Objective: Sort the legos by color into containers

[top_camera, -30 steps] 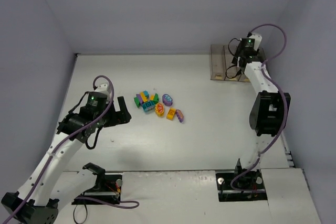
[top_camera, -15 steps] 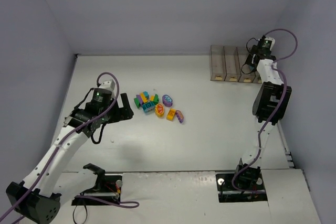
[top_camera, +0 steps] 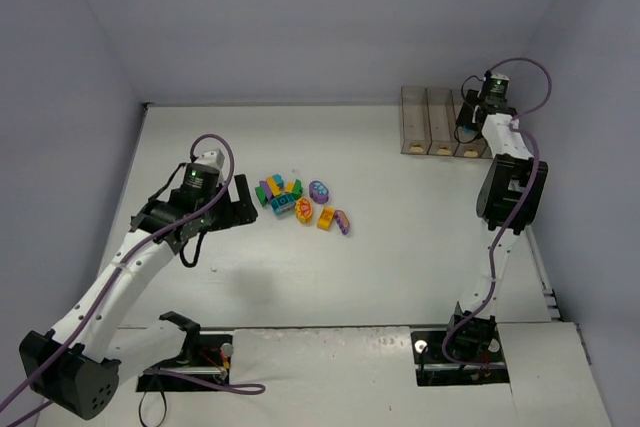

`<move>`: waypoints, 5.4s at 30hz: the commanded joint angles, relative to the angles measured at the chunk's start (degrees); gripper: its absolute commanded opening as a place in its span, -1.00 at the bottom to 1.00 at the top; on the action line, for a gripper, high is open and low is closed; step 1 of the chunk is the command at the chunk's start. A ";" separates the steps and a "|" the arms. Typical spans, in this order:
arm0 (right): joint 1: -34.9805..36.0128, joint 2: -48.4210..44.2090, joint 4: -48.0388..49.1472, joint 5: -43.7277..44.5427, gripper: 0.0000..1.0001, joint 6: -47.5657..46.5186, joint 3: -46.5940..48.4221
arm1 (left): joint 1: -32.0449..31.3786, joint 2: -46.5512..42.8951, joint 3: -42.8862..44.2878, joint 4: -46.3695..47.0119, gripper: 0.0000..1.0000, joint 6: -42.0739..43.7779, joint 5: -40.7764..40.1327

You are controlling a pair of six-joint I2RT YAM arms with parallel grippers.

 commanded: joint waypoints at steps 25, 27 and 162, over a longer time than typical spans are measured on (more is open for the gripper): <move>24.82 -37.73 5.51 -6.97 0.47 1.16 -38.73 | 0.26 -8.75 -0.24 0.64 0.81 -0.35 0.52; 30.87 -39.67 5.86 -5.91 0.47 2.04 -42.01 | 0.26 -9.54 -0.67 0.37 0.80 -0.09 0.52; 15.72 -22.72 11.23 -0.64 -0.98 -10.51 -24.89 | 0.18 -5.24 -2.44 2.92 0.80 0.27 0.96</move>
